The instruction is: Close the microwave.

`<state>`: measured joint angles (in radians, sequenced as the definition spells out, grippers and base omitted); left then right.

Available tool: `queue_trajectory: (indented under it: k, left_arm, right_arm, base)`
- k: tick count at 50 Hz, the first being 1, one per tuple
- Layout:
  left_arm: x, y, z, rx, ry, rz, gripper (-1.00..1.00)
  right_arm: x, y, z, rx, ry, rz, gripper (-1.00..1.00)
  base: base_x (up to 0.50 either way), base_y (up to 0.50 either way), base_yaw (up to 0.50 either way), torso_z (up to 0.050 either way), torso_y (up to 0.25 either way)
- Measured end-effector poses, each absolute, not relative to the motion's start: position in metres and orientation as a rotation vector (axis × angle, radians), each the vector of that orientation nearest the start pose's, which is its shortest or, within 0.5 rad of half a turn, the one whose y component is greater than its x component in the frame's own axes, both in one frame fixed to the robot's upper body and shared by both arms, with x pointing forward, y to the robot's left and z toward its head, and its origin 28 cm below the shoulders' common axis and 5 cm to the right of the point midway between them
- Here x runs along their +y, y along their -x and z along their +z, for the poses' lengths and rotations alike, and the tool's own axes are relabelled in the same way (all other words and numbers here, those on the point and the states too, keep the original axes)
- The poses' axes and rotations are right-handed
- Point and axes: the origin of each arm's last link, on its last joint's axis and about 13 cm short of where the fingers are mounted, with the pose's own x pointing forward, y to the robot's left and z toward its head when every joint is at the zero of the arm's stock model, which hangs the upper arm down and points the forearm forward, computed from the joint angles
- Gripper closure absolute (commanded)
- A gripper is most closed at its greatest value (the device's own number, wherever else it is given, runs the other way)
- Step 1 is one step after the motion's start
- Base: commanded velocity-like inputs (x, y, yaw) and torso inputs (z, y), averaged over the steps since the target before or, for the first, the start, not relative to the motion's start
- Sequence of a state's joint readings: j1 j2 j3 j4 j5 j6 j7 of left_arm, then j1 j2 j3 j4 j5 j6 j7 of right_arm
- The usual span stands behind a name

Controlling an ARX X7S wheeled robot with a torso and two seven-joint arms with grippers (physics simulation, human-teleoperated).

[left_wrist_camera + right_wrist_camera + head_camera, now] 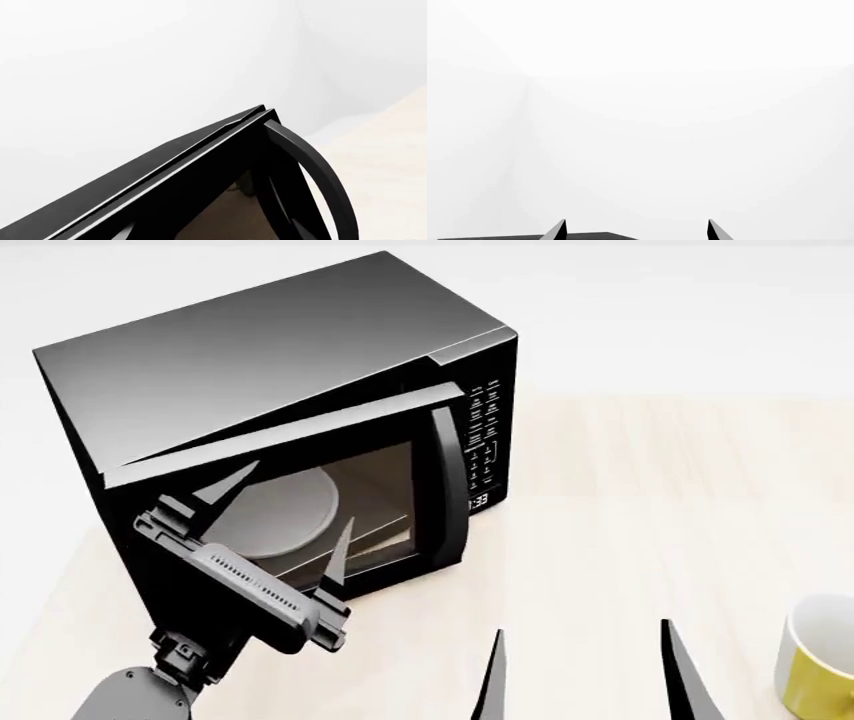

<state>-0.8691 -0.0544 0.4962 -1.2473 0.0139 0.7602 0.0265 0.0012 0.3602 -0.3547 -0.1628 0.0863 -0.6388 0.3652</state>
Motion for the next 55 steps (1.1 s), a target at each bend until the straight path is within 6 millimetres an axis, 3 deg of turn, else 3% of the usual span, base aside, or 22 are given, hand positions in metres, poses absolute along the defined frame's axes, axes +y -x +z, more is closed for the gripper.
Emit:
queue_trajectory:
  k: [38, 42, 48, 55]
  left_arm:
    - [0.190, -0.370, 0.062, -0.351, -0.359, -0.269, -1.00]
    - [0.193, -0.351, 0.048, -0.299, -0.307, -0.246, -1.00]
    - [0.199, -0.304, 0.027, -0.213, -0.260, -0.259, -1.00]
    - [0.200, -0.251, 0.020, -0.141, -0.214, -0.298, -1.00]
  right_arm:
    - [-0.097, -0.194, 0.077, -0.702, -0.017, 0.105, -1.00]
    - [-0.097, -0.194, 0.077, -0.701, -0.017, 0.105, -1.00]
    - [-0.096, -0.194, 0.076, -0.697, -0.018, 0.106, -1.00]
    - [-0.096, -0.194, 0.075, -0.691, -0.017, 0.109, -1.00]
  base:
    - [0.00, 0.00, 0.00, 0.000, 0.000]
    - [0.00, 0.00, 0.00, 0.000, 0.000]
    - [0.00, 0.00, 0.00, 0.000, 0.000]
    - [0.00, 0.00, 0.00, 0.000, 0.000]
